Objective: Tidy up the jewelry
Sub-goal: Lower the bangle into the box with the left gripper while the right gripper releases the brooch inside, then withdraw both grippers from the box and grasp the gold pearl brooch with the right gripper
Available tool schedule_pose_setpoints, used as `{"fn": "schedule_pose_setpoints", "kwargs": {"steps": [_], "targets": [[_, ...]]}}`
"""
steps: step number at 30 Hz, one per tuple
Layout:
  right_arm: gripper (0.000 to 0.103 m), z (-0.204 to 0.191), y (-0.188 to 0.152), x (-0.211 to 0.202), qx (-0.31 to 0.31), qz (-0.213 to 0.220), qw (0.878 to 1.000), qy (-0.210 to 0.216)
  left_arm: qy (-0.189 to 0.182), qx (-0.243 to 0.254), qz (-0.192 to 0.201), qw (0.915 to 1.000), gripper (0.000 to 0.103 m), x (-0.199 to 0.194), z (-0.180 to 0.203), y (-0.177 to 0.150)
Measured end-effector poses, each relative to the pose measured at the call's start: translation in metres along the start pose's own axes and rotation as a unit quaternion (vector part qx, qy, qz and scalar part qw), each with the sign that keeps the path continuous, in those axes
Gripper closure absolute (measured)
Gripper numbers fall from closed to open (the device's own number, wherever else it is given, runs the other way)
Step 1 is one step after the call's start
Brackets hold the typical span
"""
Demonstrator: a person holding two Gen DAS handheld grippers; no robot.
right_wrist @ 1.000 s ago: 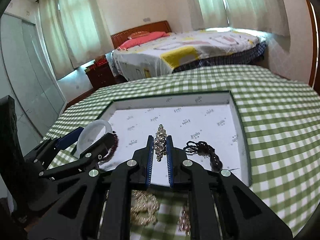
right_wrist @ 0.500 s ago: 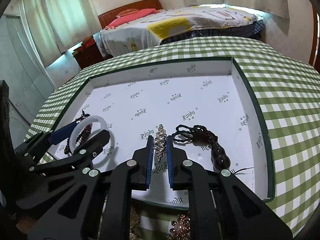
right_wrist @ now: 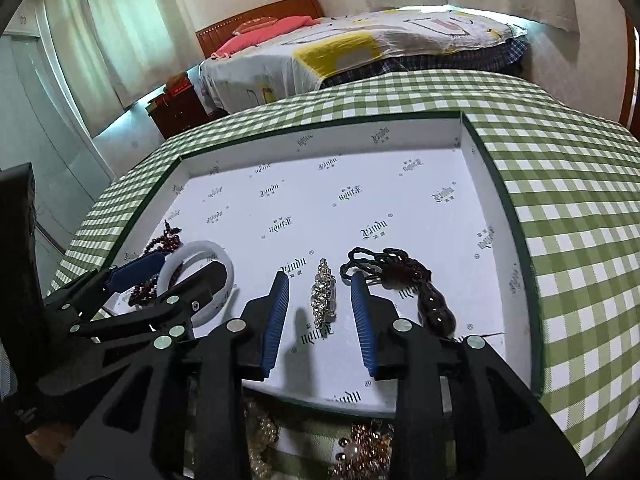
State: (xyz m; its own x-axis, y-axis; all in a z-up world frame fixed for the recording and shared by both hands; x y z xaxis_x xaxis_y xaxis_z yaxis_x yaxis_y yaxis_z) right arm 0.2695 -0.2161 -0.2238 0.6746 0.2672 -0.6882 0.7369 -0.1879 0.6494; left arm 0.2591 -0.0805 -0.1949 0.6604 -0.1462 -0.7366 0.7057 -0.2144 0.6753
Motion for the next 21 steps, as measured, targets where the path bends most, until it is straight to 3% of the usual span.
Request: {"fn": "schedule_pose_setpoints", "kwargs": {"steps": [10, 21], "targets": [[0.071, -0.001, -0.003, -0.049, -0.013, 0.037, 0.999, -0.001, 0.014, -0.002, 0.058, 0.9982, 0.028, -0.046, -0.007, 0.004], [0.071, 0.010, -0.057, -0.084, -0.038, 0.036, 0.998, -0.031, 0.047, -0.003, 0.094, 0.9945, 0.028, -0.093, -0.018, -0.030]]}}
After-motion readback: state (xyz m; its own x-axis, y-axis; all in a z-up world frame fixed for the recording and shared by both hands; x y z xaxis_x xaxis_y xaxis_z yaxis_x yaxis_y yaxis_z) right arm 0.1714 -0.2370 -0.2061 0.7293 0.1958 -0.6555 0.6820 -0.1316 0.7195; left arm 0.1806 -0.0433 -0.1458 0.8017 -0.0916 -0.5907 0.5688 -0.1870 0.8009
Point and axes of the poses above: each gripper's, at about its wrist camera, not at the fingertips, and x roughly the way its jaws point, z to its right, y to its top, the point moved 6 cm from there along x, roughly the way its jaws point, and after that the axes turned 7 degrees about x, right-handed, at the moved point
